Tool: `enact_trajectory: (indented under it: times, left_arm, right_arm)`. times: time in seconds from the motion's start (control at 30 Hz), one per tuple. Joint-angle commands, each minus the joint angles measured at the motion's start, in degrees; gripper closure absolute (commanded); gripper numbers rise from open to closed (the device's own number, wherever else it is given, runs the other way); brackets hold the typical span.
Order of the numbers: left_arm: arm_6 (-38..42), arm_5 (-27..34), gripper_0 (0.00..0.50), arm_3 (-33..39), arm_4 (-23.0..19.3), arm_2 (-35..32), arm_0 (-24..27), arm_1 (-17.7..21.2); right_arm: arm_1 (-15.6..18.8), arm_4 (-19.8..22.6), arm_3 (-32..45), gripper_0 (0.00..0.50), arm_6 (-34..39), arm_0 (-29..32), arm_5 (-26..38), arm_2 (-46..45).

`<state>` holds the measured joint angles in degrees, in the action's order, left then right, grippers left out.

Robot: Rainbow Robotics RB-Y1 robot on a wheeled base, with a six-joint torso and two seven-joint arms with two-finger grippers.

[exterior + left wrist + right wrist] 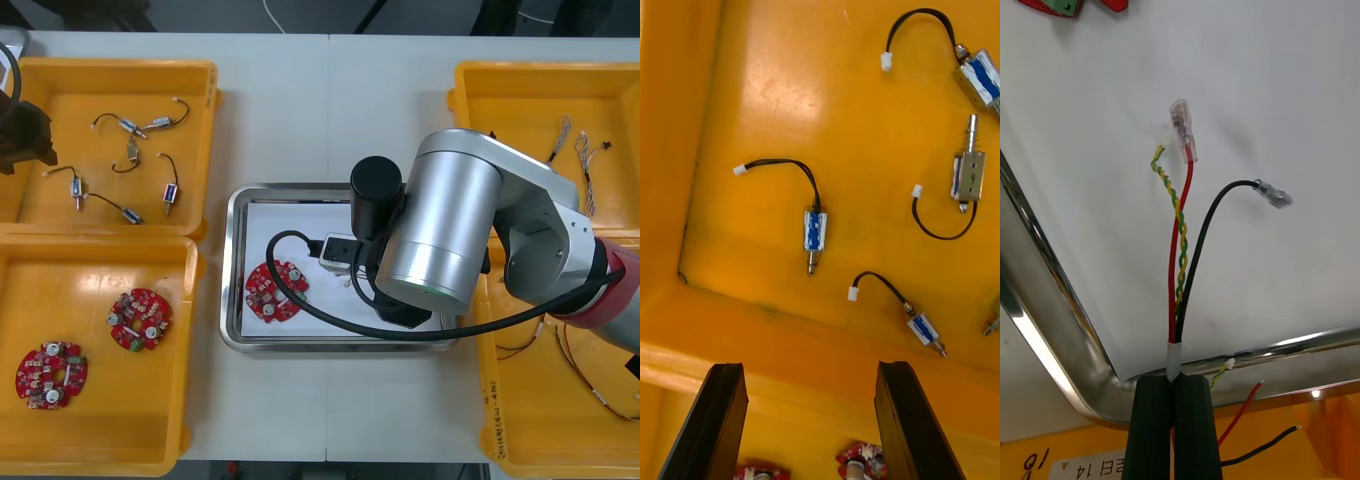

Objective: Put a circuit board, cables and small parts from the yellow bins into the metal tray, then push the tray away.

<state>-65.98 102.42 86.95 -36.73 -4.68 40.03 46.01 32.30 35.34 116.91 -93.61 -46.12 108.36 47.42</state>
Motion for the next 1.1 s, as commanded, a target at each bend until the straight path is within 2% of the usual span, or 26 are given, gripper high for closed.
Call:
enact_trajectory:
  times: [0.03,0.3,0.67,1.0,1.07,1.1]
  left_arm:
    - [-4.86,-3.45,0.0,-2.4,0.78,-1.56,2.33,2.24]
    - [-6.97,-9.52,0.0,-7.58,2.1,-1.56,2.24,0.22]
    - [-8.9,-18.48,0.0,-13.56,3.51,1.78,2.24,-2.59]
    - [-8.99,-23.14,0.0,-17.08,3.68,5.12,2.24,-3.65]
    - [-8.99,-24.11,0.0,-17.87,3.42,5.82,2.24,-3.65]
    - [-8.99,-24.63,0.0,-18.22,3.51,6.44,2.24,-3.73]
  right_arm:
    - [-2.68,-2.73,-0.54,0.5,-2.81,3.05,-1.57,0.13]
    - [-4.35,-4.49,-3.18,0.5,-2.81,5.16,-3.95,0.13]
    - [-4.26,-4.93,-6.87,0.5,-2.45,6.3,-10.54,0.21]
    - [-3.56,-3.96,-7.49,0.5,-2.63,6.83,-10.89,0.21]
    - [-3.56,-3.7,-7.84,0.391,-2.72,6.83,-10.89,0.21]
    - [-3.56,-3.53,-8.01,0.391,-2.72,6.92,-10.89,0.21]
